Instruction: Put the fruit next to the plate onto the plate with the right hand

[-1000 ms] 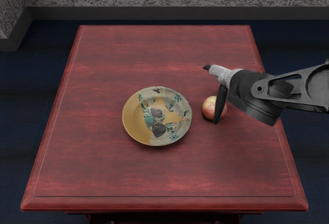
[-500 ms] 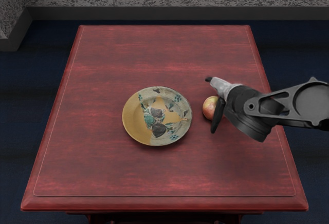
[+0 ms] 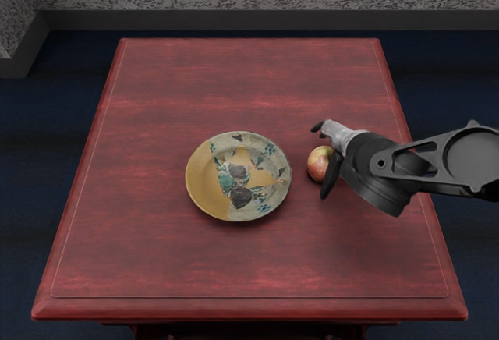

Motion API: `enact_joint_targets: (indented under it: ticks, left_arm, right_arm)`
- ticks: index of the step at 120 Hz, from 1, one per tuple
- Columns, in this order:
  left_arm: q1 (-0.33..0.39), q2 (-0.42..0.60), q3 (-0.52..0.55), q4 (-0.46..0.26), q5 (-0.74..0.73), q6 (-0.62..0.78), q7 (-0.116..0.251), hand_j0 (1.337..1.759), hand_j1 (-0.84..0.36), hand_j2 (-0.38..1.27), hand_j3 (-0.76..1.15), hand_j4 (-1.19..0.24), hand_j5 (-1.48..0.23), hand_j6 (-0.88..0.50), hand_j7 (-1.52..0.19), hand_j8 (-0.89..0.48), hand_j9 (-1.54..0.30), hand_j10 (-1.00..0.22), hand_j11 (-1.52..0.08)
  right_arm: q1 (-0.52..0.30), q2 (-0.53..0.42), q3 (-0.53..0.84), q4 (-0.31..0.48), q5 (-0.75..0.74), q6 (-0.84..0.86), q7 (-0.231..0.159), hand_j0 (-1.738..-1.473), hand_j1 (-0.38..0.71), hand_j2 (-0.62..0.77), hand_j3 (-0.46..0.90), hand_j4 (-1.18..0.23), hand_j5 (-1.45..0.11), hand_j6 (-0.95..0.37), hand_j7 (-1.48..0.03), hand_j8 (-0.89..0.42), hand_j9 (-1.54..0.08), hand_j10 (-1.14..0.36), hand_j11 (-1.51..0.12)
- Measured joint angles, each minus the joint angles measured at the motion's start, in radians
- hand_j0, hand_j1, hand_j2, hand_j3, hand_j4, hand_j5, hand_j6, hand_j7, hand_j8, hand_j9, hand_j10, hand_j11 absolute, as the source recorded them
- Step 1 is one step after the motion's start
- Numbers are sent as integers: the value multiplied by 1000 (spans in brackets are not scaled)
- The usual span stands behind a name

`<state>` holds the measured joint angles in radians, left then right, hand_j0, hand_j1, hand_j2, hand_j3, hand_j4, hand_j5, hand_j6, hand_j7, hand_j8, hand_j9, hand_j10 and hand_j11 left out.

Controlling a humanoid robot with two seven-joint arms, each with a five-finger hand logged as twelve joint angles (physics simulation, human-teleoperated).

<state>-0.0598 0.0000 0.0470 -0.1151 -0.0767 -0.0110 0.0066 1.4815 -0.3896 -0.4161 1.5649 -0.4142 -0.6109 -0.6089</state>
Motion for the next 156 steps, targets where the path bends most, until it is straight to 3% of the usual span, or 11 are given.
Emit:
enact_joint_targets:
  ticks: [33, 51, 83, 156]
  left_arm:
    - [0, 0, -1, 0, 0, 0, 0, 1658, 337, 2, 0, -10, -13, -11, -13, -10, -13, -10, -13]
    - [0, 0, -1, 0, 0, 0, 1, 1658, 337, 2, 0, -10, -13, -11, -13, -10, -13, -10, -13]
    - [0, 0, -1, 0, 0, 0, 0, 1658, 337, 2, 0, -10, -13, -11, -13, -10, -13, -10, -13]
    - [0, 0, -1, 0, 0, 0, 0, 1658, 337, 2, 0, -10, -13, -11, -13, -11, -13, -10, -13]
  right_arm:
    - [11, 0, 2, -1, 0, 0, 0, -1658, 59, -67, 0, -341, -443, -342, -443, -341, -443, -341, -443]
    - [18, 0, 2, -1, 0, 0, 0, -1658, 114, -41, 0, -398, -521, -399, -519, -373, -519, -399, -519]
    - [23, -1, 1, -9, 1, 0, 0, -1658, 143, 31, 0, -434, -573, -436, -569, -346, -568, -414, -568]
    - [91, -28, -1, 27, 3, 0, -2, -1658, 136, 44, 0, -439, -584, -450, -579, -357, -577, -417, -579]
